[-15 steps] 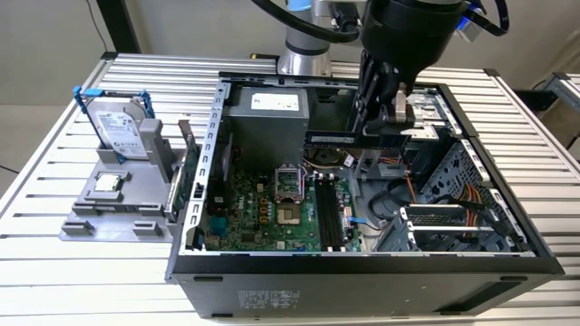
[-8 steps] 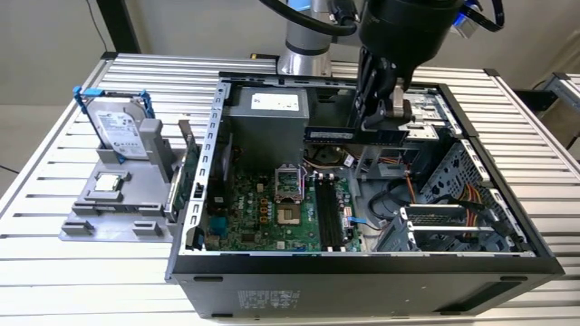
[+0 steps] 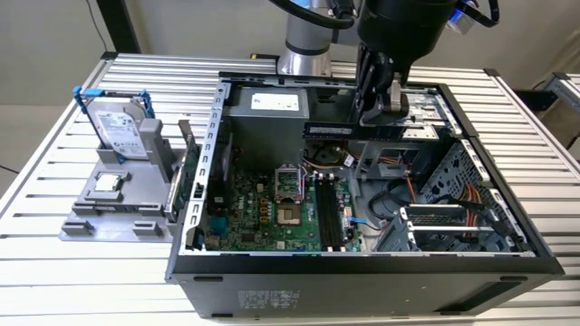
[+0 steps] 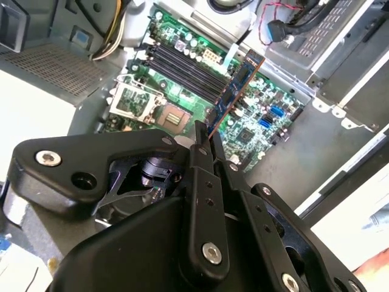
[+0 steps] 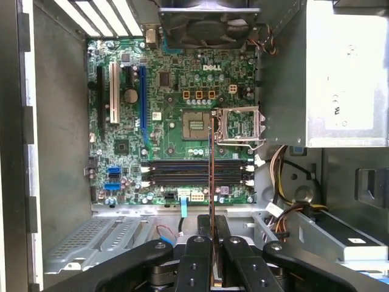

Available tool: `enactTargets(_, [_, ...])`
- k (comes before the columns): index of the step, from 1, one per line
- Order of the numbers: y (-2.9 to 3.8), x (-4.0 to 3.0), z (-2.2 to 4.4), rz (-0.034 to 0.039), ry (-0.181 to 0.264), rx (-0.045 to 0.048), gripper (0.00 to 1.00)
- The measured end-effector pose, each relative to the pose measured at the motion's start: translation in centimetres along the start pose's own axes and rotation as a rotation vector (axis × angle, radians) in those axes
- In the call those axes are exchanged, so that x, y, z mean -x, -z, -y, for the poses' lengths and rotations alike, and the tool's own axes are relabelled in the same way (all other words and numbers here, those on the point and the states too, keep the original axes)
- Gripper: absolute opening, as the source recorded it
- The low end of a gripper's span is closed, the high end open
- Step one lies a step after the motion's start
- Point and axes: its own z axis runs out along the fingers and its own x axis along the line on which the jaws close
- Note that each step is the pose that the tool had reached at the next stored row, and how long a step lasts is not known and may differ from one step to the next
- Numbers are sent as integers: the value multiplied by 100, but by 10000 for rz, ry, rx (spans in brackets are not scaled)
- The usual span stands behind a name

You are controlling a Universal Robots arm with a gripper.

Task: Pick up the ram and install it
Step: 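Pick up the ram and move it above insertion slot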

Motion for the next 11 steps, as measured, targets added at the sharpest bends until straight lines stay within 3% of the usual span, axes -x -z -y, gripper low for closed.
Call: enactTargets(11, [-1, 93, -3, -1, 0, 0, 0])
